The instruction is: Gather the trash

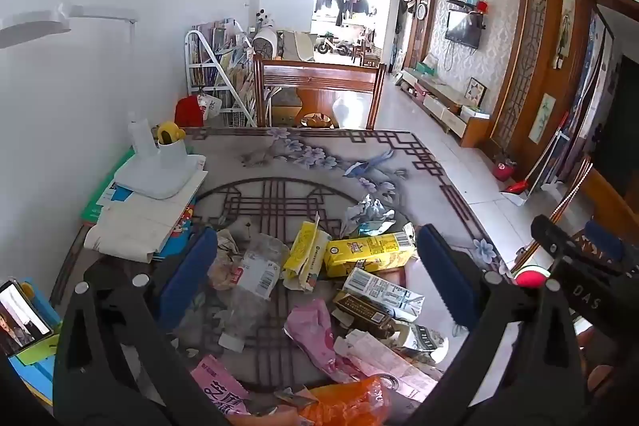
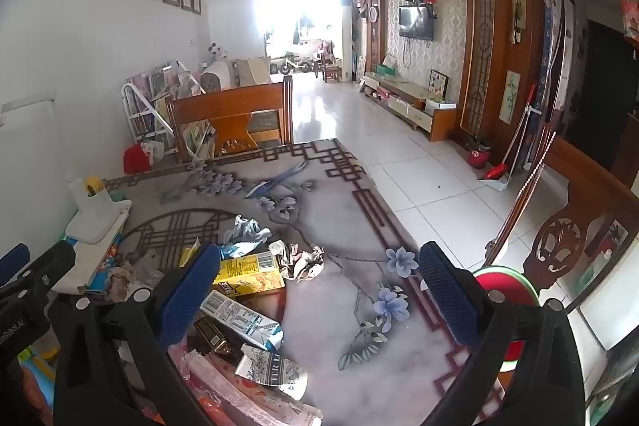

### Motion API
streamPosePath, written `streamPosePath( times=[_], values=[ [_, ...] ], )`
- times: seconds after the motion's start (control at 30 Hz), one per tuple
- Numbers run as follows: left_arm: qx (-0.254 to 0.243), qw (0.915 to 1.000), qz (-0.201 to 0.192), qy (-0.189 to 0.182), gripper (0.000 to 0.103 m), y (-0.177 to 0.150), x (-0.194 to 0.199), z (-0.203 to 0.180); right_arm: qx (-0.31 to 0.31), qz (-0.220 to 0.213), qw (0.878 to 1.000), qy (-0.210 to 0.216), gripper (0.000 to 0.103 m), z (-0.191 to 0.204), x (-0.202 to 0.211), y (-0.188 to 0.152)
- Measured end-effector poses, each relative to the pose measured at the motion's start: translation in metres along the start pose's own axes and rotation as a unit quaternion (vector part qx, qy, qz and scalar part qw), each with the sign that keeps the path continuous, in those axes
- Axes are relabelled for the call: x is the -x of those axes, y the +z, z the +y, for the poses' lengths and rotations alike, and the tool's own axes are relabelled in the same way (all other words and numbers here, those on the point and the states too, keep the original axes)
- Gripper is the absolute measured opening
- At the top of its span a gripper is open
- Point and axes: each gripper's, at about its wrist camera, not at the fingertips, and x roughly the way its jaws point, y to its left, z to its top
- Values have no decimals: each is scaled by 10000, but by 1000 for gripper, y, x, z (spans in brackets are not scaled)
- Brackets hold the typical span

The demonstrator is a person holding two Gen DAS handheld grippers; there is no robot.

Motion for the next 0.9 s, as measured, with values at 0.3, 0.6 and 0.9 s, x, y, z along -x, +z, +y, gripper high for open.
streamPosePath(
  times=[0.3,0.6,0.9],
  values=[
    [53,10000,11,-51,98,0,-1,1,7,-42,10000,-24,96,-2,2,2],
    [-6,10000,32,-14,98,9,7,-10,-49,-16,10000,-23,96,-2,2,2],
    [-41,10000,73,15,98,3,3,-7,28,45,9998,-181,96,0,7,6]
  ],
)
